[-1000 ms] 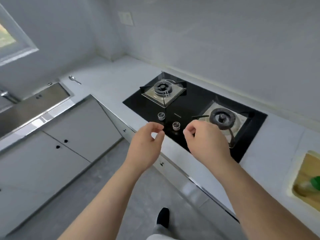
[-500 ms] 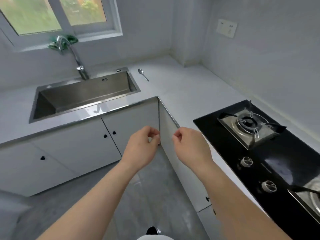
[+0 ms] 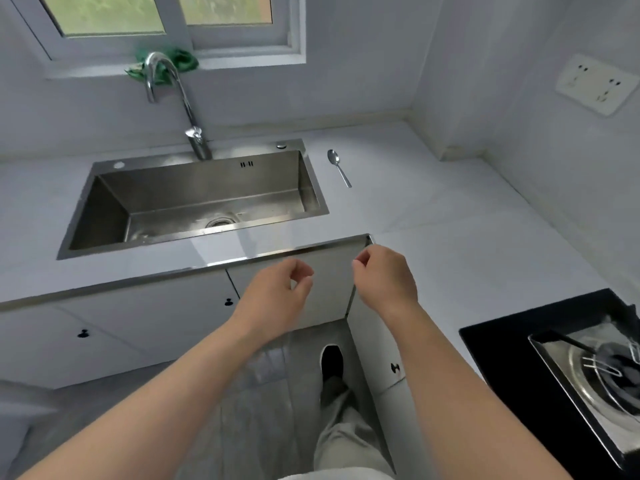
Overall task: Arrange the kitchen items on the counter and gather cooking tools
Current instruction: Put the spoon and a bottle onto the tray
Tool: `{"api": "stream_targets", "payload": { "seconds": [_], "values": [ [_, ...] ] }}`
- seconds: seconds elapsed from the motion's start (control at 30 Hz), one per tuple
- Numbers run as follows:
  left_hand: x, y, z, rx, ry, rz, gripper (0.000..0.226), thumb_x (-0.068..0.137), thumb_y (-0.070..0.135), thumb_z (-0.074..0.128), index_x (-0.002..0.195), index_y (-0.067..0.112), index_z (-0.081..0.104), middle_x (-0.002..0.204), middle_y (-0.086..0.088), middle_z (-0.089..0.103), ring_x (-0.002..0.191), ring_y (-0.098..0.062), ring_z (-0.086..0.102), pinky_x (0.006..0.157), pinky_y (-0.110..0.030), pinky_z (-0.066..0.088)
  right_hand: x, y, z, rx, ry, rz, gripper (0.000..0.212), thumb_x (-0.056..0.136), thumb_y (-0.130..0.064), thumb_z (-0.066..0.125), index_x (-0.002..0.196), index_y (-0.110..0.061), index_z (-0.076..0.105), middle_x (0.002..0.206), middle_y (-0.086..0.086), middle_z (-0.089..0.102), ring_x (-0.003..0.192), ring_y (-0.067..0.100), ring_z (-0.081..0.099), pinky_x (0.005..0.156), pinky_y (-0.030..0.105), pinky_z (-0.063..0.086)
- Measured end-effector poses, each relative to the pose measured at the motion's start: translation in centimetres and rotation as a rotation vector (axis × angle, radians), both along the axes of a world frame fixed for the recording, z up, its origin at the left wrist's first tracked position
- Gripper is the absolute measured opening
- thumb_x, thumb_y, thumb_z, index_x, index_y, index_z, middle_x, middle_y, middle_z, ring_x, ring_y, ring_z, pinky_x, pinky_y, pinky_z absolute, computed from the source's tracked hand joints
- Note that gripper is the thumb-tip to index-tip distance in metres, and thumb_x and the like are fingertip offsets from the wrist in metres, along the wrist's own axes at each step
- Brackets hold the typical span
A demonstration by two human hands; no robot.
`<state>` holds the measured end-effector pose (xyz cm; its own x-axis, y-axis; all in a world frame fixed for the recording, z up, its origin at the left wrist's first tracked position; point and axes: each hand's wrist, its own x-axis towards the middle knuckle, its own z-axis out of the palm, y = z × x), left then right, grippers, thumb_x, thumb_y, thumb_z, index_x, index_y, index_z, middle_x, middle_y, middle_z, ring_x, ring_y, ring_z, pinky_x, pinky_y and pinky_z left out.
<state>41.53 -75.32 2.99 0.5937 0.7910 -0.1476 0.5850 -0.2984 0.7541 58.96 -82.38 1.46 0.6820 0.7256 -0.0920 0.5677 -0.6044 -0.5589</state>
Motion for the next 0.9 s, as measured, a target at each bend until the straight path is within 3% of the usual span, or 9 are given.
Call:
{"api": "stream_targets", "payload": {
  "seconds": [0.2,0.53,0.63,0.7,0.77,0.83,0.9],
  "values": [
    [7.7,11.9,-2.2,-0.005,0.057,0.074,0.012,0.098,0.028,0.053,0.105,0.029,0.062,0.103,0.018,0.063,0.083,-0.013,0.065,0.053,-0.02,0.038,10.0,14.6,-4.3,0.019,0.096,-0.031,0.017,0.092,-0.015,0.051,0.093,-0.015,0.068,0.095,0.003,0.069,0.083,0.023,0.061,0.065,0.028,0.048],
    [18.6,27.7,-5.0,-0.128,0.22,0.134,0.013,0.098,0.03,0.052,0.107,0.03,0.062,0.105,0.019,0.064,0.077,-0.005,0.063,0.067,-0.02,0.042,25.6,35.4,-8.5,-0.166,0.197,-0.099,0.019,0.091,-0.009,0.054,0.098,-0.012,0.071,0.096,0.007,0.07,0.078,0.028,0.06,0.064,0.027,0.044],
    [20.0,30.0,-5.9,-0.151,0.243,0.15,0.015,0.098,0.029,0.053,0.109,0.028,0.064,0.106,0.018,0.065,0.075,-0.003,0.061,0.072,-0.021,0.042,27.5,38.9,-10.3,-0.222,0.229,-0.109,0.019,0.088,-0.006,0.052,0.092,-0.012,0.069,0.09,0.01,0.071,0.076,0.031,0.067,0.063,0.028,0.051],
    [20.7,31.5,-6.6,-0.172,0.257,0.157,0.016,0.098,0.028,0.054,0.11,0.027,0.064,0.107,0.017,0.065,0.074,-0.003,0.06,0.074,-0.022,0.042,28.3,40.7,-11.5,-0.244,0.228,-0.117,0.012,0.088,-0.009,0.053,0.088,-0.011,0.065,0.089,0.011,0.07,0.073,0.032,0.068,0.063,0.03,0.054],
    [21.2,32.7,-7.1,-0.196,0.264,0.161,0.016,0.098,0.028,0.053,0.111,0.027,0.064,0.107,0.017,0.065,0.073,-0.002,0.059,0.072,-0.022,0.042,28.6,42.1,-12.7,-0.252,0.199,-0.12,0.007,0.089,-0.018,0.057,0.084,-0.013,0.057,0.094,0.011,0.065,0.074,0.031,0.06,0.06,0.029,0.045],
    [21.5,33.6,-7.3,-0.205,0.27,0.156,0.016,0.099,0.028,0.053,0.111,0.027,0.063,0.108,0.016,0.066,0.072,-0.002,0.059,0.069,-0.021,0.041,28.6,43.0,-13.2,-0.27,0.181,-0.129,0.016,0.091,-0.028,0.059,0.088,-0.012,0.056,0.102,0.012,0.056,0.082,0.033,0.055,0.067,0.031,0.045],
    [21.8,34.6,-7.6,-0.206,0.279,0.144,0.017,0.099,0.029,0.052,0.111,0.027,0.064,0.108,0.016,0.065,0.072,-0.001,0.058,0.066,-0.017,0.04,28.7,43.6,-13.9,-0.303,0.167,-0.138,0.028,0.093,-0.033,0.059,0.105,-0.008,0.061,0.115,0.014,0.053,0.1,0.036,0.057,0.081,0.037,0.05]
  ]
}}
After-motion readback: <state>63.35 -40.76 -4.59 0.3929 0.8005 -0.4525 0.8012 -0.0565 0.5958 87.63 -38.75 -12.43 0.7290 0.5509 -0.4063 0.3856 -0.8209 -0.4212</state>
